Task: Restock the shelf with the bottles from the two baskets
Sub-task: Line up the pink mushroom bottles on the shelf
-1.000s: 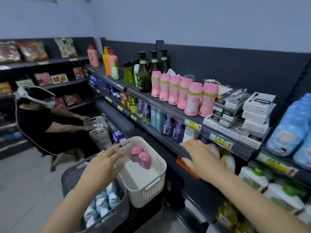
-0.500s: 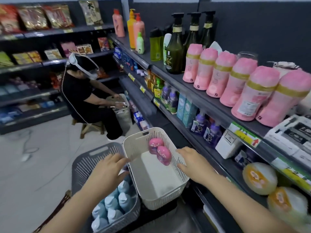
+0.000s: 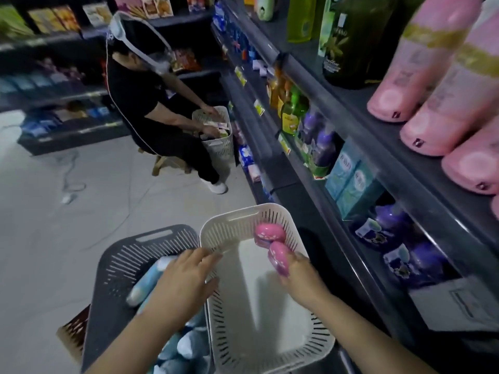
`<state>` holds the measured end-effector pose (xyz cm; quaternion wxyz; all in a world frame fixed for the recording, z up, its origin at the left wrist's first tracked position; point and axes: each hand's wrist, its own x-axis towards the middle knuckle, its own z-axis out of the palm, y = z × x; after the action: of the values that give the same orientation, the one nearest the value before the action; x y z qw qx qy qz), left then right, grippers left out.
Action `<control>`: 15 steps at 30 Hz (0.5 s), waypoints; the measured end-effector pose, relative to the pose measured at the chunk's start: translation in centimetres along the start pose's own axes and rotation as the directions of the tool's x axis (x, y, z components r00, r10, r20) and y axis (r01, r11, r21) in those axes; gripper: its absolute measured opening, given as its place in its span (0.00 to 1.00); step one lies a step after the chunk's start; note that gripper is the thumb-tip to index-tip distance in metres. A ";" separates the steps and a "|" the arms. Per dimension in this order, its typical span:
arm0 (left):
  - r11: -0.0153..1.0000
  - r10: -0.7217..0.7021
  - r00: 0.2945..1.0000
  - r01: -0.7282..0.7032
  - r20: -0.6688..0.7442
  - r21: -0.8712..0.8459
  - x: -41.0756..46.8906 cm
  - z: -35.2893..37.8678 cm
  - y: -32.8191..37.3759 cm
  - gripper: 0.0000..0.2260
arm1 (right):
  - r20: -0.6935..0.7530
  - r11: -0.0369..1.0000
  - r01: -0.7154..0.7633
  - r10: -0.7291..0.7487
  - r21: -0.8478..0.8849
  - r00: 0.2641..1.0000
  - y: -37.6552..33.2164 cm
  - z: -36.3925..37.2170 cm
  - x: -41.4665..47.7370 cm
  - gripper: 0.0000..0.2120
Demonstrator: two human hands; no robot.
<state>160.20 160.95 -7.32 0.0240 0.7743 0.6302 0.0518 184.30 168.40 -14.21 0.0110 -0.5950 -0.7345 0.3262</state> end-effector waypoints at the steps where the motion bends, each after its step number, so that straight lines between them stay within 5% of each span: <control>1: 1.000 -0.014 1.000 0.014 -0.007 -0.015 0.5 0.7 -0.6 0.19 | -0.015 1.000 0.013 -0.013 -0.010 1.000 0.2 0.7 1.0 0.27; 15: 0.983 -0.051 0.999 0.050 0.001 -0.179 5.5 7.9 -8.5 0.20 | -0.207 0.968 -0.145 0.102 -0.207 0.973 3.9 9.9 10.9 0.26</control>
<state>153.94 168.30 -15.73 0.0934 0.7528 0.6425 0.1091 180.45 173.74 -27.98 -0.0037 -0.6663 -0.7228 0.1831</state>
